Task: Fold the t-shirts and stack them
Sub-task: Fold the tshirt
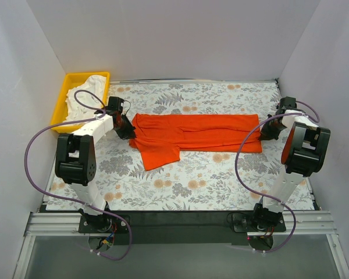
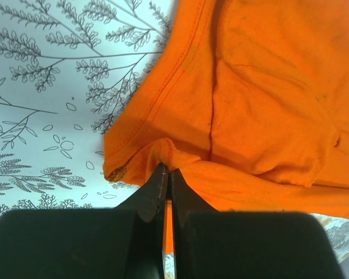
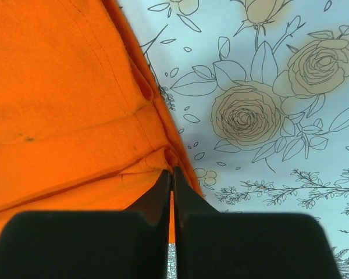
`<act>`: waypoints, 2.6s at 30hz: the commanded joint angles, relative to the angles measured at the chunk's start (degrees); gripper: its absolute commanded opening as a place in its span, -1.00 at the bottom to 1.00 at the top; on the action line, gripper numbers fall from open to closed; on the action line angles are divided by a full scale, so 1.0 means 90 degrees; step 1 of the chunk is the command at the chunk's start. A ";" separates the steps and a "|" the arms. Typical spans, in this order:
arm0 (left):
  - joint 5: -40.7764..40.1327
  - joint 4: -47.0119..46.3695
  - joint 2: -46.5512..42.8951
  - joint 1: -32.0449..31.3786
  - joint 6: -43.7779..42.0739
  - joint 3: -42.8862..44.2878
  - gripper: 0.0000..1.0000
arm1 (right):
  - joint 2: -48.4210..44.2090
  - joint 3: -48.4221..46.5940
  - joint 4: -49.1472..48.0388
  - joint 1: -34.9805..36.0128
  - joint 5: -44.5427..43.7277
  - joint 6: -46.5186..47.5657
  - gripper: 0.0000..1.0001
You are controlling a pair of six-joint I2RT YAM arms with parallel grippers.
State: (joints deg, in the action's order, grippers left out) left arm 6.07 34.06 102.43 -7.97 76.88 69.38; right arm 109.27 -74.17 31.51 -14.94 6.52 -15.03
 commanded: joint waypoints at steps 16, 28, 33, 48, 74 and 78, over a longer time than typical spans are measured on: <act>-0.0322 -0.0328 -0.0004 0.0065 -0.0115 0.0435 -0.47 | -0.0217 -0.0099 -0.0180 0.0068 -0.0100 0.0107 -0.37; -0.0225 -0.0250 -0.1546 -0.0247 -0.0018 -0.0430 0.27 | -0.1838 0.0331 -0.0659 0.1840 0.0379 0.0176 0.04; -0.0273 -0.0172 -0.2357 -0.1046 0.0344 -0.1575 0.28 | -0.2180 0.0925 -0.1243 0.3288 0.0641 -0.0097 0.04; -0.0586 -0.0728 -0.2173 -0.1986 0.0989 -0.2768 0.05 | -0.1059 0.1278 -0.2660 0.5859 0.0750 -0.1220 -0.28; -0.0957 -0.0855 -0.1791 -0.2220 0.0804 -0.2359 -1.00 | -0.0481 0.1153 -0.3013 0.6269 0.0233 -0.1475 -0.97; -0.1240 -0.0777 -0.1743 -0.2181 0.0453 -0.1559 -1.00 | -0.0550 0.0694 -0.2565 0.6182 -0.0002 -0.1212 -0.97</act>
State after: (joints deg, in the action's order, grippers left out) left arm -1.50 27.79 87.57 -27.88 84.03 48.75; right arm 106.19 -63.22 6.94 41.12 9.15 -28.32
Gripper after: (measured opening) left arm 0.054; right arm 0.021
